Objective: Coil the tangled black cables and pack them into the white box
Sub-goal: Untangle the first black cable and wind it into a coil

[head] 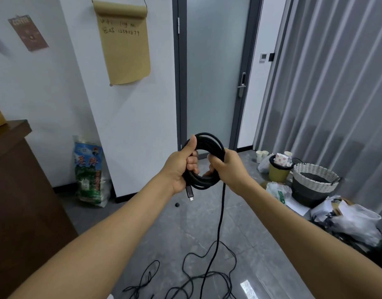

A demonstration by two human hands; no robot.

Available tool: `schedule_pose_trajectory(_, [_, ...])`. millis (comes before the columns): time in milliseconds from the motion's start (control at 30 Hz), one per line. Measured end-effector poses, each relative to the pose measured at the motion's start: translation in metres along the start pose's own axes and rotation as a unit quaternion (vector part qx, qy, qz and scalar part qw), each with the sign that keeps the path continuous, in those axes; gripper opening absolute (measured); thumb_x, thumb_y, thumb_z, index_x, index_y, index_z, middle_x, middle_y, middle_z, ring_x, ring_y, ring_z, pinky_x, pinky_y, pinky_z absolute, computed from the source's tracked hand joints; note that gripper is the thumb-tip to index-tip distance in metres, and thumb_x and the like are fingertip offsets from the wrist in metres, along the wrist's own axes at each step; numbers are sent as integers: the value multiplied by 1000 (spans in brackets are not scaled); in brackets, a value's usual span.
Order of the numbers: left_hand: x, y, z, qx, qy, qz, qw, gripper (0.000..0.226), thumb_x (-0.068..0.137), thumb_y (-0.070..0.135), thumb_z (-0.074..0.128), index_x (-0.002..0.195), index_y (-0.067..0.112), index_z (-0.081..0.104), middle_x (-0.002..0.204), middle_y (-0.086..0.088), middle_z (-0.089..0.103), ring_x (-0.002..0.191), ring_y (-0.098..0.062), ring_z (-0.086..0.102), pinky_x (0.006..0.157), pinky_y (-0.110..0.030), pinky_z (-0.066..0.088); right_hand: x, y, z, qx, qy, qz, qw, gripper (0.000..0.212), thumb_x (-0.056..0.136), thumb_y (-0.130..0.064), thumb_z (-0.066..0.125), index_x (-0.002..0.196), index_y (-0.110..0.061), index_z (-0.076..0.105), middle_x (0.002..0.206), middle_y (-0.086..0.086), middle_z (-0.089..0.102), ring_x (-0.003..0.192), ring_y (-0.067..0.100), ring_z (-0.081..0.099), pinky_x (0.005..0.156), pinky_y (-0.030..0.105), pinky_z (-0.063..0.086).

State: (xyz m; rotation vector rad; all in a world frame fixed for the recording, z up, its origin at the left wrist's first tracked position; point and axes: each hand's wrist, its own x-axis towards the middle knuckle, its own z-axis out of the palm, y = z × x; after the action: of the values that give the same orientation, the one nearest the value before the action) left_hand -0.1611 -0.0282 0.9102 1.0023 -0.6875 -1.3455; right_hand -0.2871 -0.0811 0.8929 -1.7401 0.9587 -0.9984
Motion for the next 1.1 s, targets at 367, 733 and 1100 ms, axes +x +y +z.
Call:
schedule_pose_trajectory(367, [13,19,-45,46,175,43,983,42,80,47,68,62,18,44,39,11,32,32,-4,25,39,-16,32,9,24,-41,-37,5,7,999,25,93,-23,56,73,-9,61,56,2,48,48,10,39,43,13,33])
schedule_pose_trajectory(733, [16,43,-87,50,356,67,931,46,78,47,72,60,13,47,45,3,45,46,-13,40,58,-27,43,11,39,-60,-152,117,9,981,18,87,-15,65,98,-4,73,66,2,63,60,13,52,56,20,42])
schedule_pose_trajectory(1100, [15,29,-48,396,362,180,825,58,77,58,65,80,1,60,79,-14,67,71,-31,63,59,-34,49,5,-46,8,-556,-143,-190,797,20,92,-26,51,97,-23,70,101,-2,68,92,23,61,62,28,41])
